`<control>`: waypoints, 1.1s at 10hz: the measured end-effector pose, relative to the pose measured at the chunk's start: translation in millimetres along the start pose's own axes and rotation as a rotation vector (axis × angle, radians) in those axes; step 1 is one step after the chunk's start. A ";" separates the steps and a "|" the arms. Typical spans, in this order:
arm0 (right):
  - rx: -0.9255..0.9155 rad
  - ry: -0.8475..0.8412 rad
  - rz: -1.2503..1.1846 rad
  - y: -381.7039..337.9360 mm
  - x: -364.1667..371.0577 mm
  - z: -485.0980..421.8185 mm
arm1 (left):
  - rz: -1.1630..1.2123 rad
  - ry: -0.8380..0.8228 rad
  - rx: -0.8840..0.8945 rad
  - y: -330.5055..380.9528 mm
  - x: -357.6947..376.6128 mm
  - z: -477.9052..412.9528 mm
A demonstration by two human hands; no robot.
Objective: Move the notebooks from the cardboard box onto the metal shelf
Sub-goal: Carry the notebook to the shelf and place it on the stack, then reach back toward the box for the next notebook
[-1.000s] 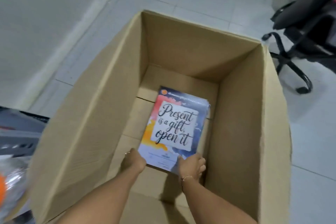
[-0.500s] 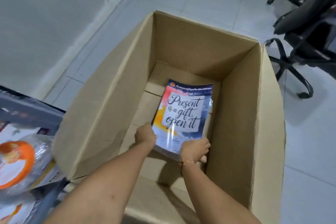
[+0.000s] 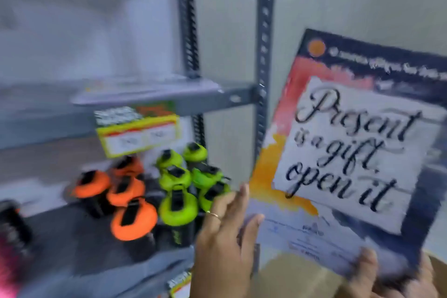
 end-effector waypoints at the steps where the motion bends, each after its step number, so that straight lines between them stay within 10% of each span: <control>1: -0.110 -0.239 -0.379 -56.3 54.9 21.3 | -0.046 0.178 0.020 0.2 -67.8 -29.1; 2: -0.495 -0.228 -0.390 -280.3 148.5 50.6 | -0.311 0.365 -0.024 -12.7 -157.8 -73.4; 3: -0.559 -0.138 -0.321 -333.4 147.1 41.4 | -0.418 0.329 -0.131 -12.4 -180.9 -103.8; 7: -0.464 -0.792 0.582 -393.8 262.9 -9.1 | -0.884 -0.061 -0.469 -48.4 -173.1 -190.8; 9: -0.828 -0.278 -0.066 -351.6 182.8 -8.0 | -1.079 0.277 0.068 -0.2 -130.2 -174.3; 10: -0.748 0.036 -0.180 -229.7 105.9 -6.8 | -0.739 0.090 0.506 28.9 -5.9 -110.8; 11: -0.363 0.001 -0.015 -107.0 76.5 -14.2 | -0.464 -0.305 0.583 34.0 100.0 -42.4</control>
Point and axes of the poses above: each hand's wrist, its own z-axis away from the middle knuckle, its own x-axis out of the palm, y = z × x, the point moved 6 cm from there along -z, towards the middle knuckle, and after that the axes turned 2 degrees about -x, right-handed, at the moved point
